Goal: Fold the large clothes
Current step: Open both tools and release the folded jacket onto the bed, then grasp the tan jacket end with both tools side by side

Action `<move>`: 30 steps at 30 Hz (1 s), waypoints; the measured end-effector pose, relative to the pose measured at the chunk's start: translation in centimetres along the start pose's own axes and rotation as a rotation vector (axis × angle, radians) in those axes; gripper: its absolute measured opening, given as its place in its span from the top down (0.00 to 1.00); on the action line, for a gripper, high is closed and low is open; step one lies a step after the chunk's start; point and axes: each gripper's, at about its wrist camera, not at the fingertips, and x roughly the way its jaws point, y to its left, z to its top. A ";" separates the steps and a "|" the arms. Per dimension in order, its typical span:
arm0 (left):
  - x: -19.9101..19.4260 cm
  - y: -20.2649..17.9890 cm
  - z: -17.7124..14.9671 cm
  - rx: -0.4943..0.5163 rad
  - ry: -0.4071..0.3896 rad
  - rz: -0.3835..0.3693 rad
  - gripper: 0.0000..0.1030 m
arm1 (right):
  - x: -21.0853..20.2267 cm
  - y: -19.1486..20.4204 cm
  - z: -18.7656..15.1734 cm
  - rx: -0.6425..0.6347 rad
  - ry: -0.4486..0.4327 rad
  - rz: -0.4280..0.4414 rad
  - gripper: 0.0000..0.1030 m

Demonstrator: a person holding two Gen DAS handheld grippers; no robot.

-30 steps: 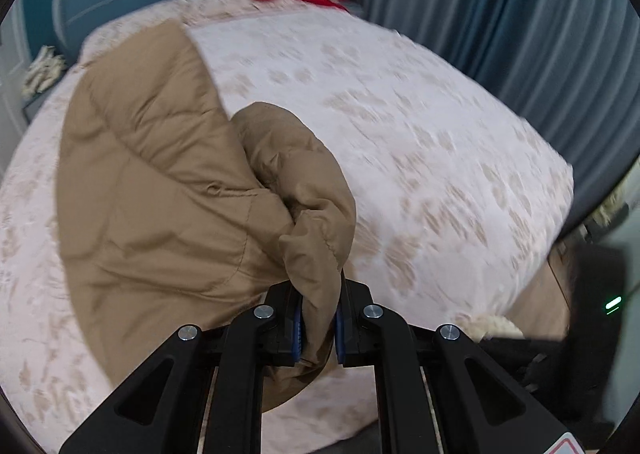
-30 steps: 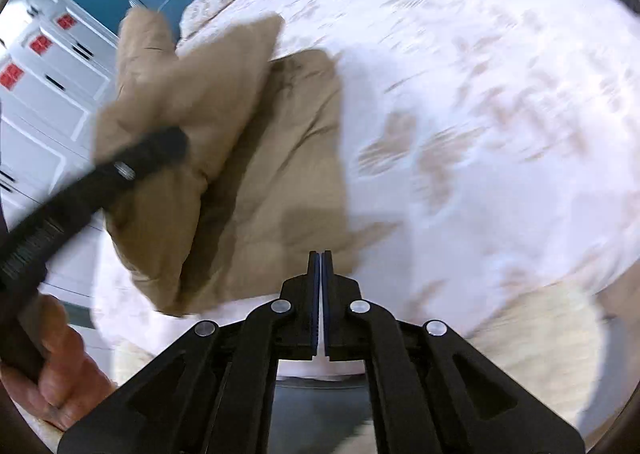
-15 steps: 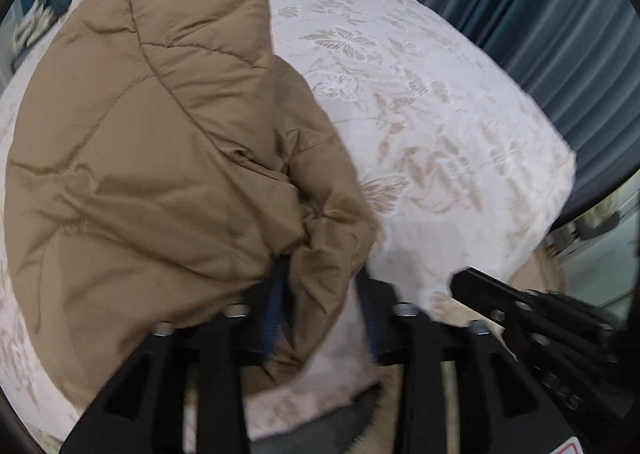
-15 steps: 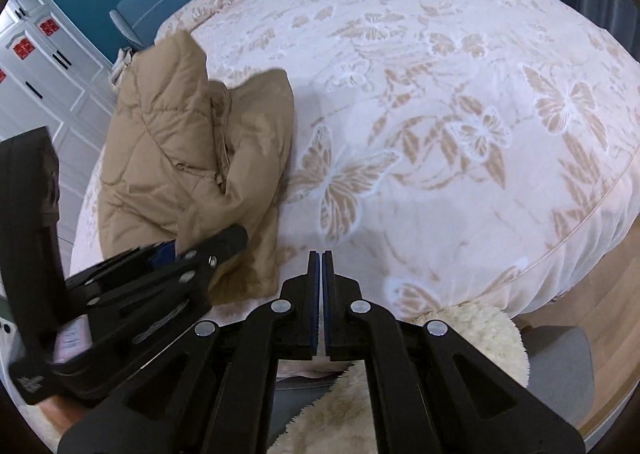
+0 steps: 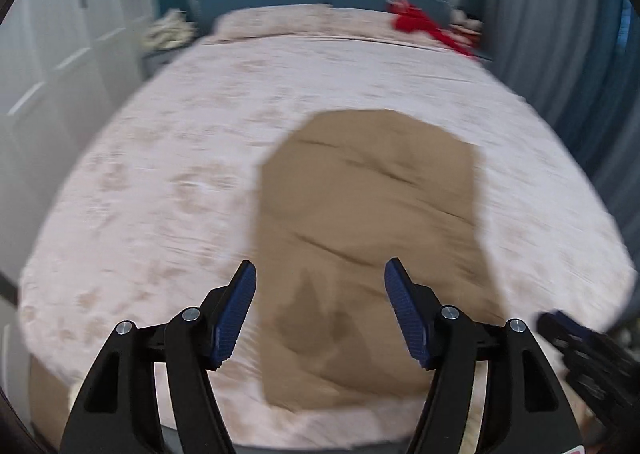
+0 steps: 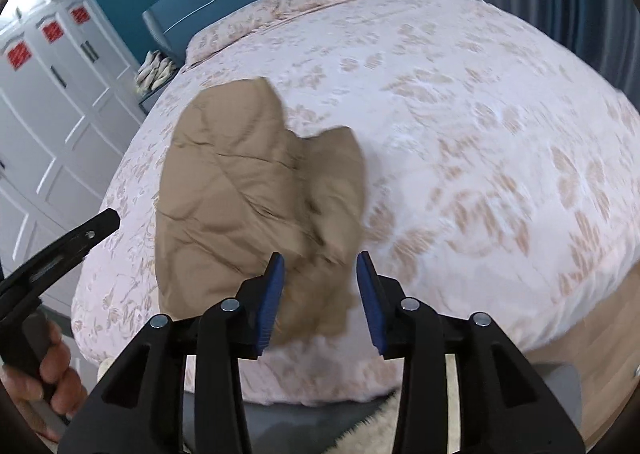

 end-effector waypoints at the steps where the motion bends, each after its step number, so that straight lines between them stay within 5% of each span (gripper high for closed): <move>1: 1.0 0.5 0.2 -0.011 0.009 0.037 0.38 | 0.5 0.7 0.4 -0.014 -0.002 0.002 0.63; 10: 6.0 2.8 0.8 -0.092 0.095 0.111 0.39 | 7.5 4.2 4.7 -0.050 0.035 -0.065 0.62; 24: 10.7 1.0 -0.1 -0.030 0.137 0.136 0.39 | 13.9 3.8 2.9 -0.138 0.128 -0.238 0.78; 30: 12.3 -0.1 -0.8 -0.018 0.145 0.125 0.39 | 15.4 2.5 2.0 -0.130 0.149 -0.239 0.78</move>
